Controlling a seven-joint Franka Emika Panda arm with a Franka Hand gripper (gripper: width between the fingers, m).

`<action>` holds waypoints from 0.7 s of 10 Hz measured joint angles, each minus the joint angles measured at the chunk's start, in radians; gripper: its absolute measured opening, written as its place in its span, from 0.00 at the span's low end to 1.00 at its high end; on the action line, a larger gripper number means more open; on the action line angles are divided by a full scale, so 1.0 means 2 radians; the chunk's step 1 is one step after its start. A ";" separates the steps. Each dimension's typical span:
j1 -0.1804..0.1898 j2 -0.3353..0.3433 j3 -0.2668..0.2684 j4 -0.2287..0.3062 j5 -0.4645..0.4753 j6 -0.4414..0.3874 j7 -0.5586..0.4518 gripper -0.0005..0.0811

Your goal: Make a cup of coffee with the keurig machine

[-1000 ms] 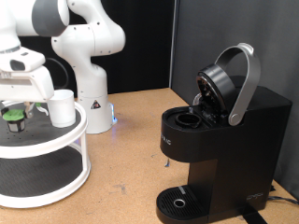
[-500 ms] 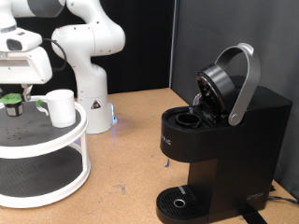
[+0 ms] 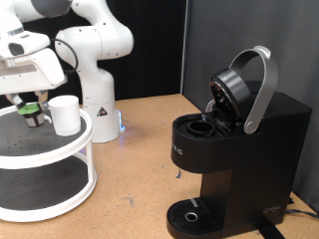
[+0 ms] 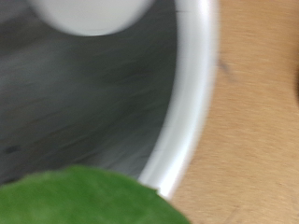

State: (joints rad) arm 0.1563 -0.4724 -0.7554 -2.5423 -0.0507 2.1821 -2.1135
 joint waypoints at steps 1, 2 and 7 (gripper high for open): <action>0.009 0.000 0.003 -0.004 0.036 0.022 0.026 0.59; 0.016 0.002 0.009 -0.008 0.065 0.042 0.066 0.59; 0.030 0.012 0.025 -0.007 0.136 0.055 0.132 0.59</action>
State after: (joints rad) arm 0.2165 -0.4480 -0.7052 -2.5569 0.2221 2.2922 -1.8485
